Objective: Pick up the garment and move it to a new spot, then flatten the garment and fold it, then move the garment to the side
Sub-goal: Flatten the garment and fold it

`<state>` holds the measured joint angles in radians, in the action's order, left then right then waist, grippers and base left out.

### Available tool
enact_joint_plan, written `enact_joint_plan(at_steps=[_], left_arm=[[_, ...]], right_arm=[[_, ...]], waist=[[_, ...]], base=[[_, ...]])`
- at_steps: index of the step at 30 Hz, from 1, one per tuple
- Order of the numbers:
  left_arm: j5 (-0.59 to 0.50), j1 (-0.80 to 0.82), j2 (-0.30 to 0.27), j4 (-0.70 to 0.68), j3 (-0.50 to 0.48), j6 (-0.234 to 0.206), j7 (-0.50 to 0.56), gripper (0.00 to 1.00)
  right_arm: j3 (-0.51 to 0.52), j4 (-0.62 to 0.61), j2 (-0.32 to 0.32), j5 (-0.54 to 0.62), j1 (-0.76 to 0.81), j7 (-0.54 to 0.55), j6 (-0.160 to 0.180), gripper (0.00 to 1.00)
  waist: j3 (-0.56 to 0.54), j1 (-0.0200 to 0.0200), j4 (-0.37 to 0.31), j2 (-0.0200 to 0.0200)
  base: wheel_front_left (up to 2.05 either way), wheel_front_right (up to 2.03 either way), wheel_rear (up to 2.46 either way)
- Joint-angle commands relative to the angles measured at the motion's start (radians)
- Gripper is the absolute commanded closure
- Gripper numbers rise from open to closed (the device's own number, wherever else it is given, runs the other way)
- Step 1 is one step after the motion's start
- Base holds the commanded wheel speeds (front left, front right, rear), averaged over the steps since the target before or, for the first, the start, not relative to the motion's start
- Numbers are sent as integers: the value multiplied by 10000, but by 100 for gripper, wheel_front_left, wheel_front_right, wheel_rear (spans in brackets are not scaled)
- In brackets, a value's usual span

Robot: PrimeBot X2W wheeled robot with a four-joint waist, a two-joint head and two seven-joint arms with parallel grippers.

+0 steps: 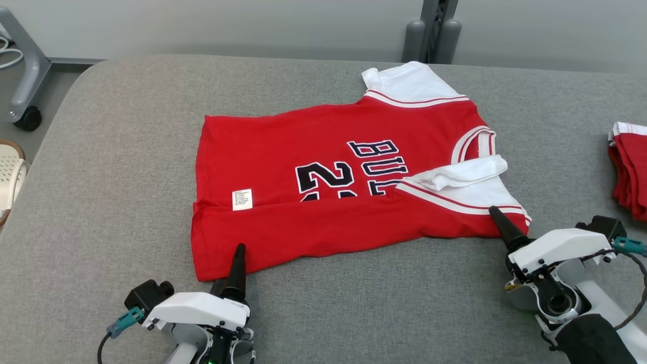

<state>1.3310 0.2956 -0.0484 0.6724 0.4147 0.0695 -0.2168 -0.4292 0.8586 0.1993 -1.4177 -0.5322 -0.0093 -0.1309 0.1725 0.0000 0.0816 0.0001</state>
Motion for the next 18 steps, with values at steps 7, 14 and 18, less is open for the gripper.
enact_joint_plan(at_steps=[7, 14, 18], left_arm=[[416, 414, -62, 572, 205, 266, -184, 0], [708, 700, -64, 932, 296, 426, -313, 0], [790, 816, -59, 1066, 354, 508, -357, 74]], right_arm=[[-28, 508, -161, -114, -154, -38, 1, 0], [-17, 562, -136, -170, -347, -142, 0, 0], [-39, 509, -139, -215, -403, -180, 0, 9]], waist=[[151, 0, 149, -1], [268, 0, 222, -1], [299, 0, 223, -1]], base=[[0, 0, 0], [0, 0, 0], [0, 0, 0]])
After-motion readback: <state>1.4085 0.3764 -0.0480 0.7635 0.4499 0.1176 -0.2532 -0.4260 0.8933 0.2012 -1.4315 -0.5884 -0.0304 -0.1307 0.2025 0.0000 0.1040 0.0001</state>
